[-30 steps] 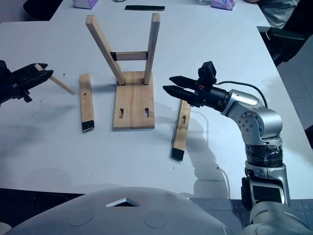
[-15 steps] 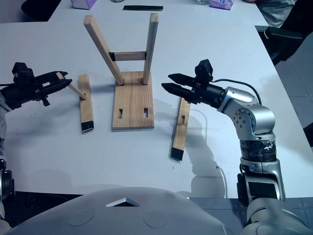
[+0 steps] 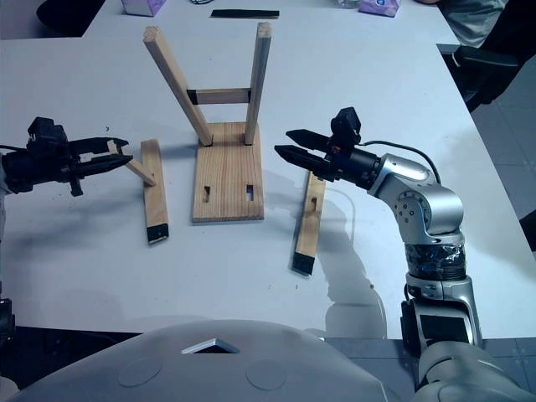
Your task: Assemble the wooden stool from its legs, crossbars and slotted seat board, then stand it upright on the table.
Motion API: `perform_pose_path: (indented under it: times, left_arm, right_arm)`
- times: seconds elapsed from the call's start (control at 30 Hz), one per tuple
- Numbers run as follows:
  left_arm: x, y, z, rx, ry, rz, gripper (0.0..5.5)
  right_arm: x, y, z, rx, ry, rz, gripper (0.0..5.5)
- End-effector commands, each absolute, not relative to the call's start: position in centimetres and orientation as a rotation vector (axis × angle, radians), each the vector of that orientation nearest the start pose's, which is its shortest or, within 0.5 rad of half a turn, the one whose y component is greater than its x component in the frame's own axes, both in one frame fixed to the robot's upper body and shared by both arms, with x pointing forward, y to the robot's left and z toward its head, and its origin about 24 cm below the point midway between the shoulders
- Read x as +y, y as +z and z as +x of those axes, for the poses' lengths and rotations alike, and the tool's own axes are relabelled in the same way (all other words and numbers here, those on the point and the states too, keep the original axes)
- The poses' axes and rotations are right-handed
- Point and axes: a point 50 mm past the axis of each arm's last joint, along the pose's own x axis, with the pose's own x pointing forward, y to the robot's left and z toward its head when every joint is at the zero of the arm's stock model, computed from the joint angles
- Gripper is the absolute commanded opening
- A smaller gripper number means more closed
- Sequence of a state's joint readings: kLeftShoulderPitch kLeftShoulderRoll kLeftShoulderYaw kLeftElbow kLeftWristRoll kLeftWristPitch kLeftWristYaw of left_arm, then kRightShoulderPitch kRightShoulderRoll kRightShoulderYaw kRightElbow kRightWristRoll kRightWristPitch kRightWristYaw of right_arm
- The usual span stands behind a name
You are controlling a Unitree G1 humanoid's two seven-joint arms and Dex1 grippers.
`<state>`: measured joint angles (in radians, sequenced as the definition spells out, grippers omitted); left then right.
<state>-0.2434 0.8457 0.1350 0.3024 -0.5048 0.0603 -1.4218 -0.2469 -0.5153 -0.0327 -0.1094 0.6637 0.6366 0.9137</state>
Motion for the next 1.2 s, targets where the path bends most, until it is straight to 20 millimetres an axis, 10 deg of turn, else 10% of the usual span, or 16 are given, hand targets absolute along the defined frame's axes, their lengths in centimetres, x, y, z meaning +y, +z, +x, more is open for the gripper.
perform_pose_path:
  times: [0.03, 1.2]
  left_arm:
    - [29.0, 11.0, 24.3, 0.352, -1.226, 0.196, 1.32]
    - [29.8, 9.3, 26.3, 0.478, -1.241, 0.148, 1.32]
  right_arm:
    - [-17.9, 11.0, 26.1, 0.227, 1.042, 0.218, 2.67]
    - [-16.2, 9.3, 25.6, 0.215, 0.976, 0.271, 2.67]
